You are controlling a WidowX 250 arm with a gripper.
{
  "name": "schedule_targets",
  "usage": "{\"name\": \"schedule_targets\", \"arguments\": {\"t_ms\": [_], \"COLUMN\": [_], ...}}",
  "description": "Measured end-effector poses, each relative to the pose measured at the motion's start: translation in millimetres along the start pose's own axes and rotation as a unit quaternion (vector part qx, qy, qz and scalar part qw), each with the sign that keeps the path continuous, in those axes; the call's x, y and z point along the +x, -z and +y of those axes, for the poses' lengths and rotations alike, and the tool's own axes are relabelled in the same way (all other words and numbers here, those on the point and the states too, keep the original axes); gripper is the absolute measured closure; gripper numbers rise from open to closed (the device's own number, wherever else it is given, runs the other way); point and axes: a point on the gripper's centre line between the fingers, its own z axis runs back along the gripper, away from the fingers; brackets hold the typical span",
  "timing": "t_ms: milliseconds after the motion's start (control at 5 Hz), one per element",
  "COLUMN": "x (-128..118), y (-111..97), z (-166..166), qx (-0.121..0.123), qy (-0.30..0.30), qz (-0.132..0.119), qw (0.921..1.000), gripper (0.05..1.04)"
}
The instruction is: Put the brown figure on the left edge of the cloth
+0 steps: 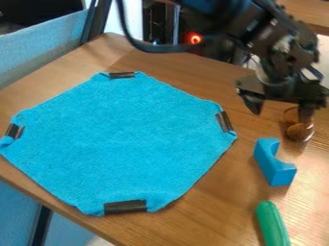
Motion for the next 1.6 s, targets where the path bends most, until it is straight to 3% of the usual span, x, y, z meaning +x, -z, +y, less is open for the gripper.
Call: {"name": "schedule_targets", "arguments": {"t_ms": [400,600,800,1200,1400,1600], "x": [8.4,15.1,16.5,14.6,14.1,11.0], "y": [37.5,54.7,67.1,80.9,77.6,78.3], "z": [-17.2,-29.1,-32.3,-25.9,-19.5,-17.5], "qx": [0.0,-0.022,-0.026,0.014,0.048,0.051], "qy": [-0.057,-0.069,-0.075,-0.079,-0.052,-0.001], "qz": [-0.023,-0.036,-0.041,-0.021,0.003,0.011], "qw": [0.9981,0.9967,0.996,0.9966,0.9975,0.9987], "gripper": [0.084,0.084,0.084,0.133,0.414,0.716]}}
